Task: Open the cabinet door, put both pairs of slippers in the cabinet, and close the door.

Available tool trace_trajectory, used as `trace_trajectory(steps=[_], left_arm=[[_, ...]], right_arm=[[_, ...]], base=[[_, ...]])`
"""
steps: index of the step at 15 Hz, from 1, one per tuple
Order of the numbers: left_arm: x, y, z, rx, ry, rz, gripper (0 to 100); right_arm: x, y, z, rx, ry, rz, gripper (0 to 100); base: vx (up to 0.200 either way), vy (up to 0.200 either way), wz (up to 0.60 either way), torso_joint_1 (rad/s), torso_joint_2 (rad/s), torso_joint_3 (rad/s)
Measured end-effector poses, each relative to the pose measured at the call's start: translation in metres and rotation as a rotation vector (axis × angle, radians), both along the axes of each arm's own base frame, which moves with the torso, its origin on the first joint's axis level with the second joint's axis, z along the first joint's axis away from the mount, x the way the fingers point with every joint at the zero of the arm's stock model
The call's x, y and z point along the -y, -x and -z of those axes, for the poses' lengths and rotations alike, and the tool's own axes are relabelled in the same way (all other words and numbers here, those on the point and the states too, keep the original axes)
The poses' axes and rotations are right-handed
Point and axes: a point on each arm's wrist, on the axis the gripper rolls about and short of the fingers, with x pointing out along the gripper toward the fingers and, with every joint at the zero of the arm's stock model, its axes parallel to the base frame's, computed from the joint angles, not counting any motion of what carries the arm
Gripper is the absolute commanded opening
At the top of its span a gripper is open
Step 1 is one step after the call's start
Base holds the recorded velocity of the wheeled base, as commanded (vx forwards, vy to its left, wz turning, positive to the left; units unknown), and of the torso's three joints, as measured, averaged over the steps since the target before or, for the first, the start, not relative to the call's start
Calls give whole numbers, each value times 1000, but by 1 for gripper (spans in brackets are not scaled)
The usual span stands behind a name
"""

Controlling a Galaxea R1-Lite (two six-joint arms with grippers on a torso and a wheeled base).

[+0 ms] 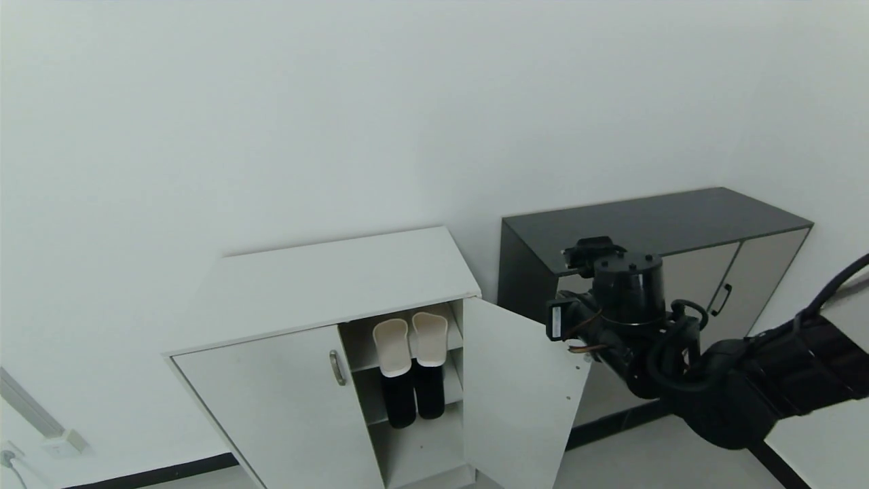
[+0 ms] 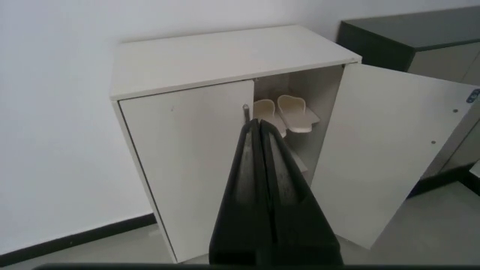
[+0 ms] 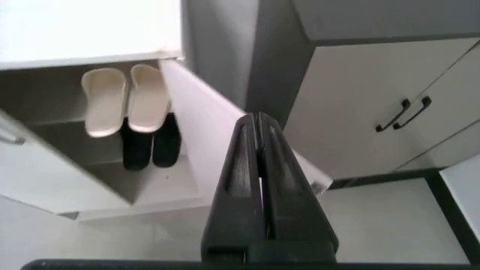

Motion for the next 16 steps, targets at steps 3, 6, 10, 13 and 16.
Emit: trace_trajectory(steps=[3,6,10,13,16], left_arm=[[0,0,0,0,0,0,0],[0,0,0,0,0,0,0],[0,0,0,0,0,0,0],[0,0,0,0,0,0,0],[0,0,0,1,0,0,0]], right_arm=[[15,-37,14,-13,-1,75,0],[33,-66,35,-50,5,107,0],[39,-81,59,-91,23,133,0],[41,-86,72,-116,33,136,0],[41,-88,81,-140,15,112,0]], base=[[0,0,0,0,0,0],[0,0,0,0,0,0],[0,0,0,0,0,0],[0,0,0,0,0,0],[0,0,0,0,0,0]])
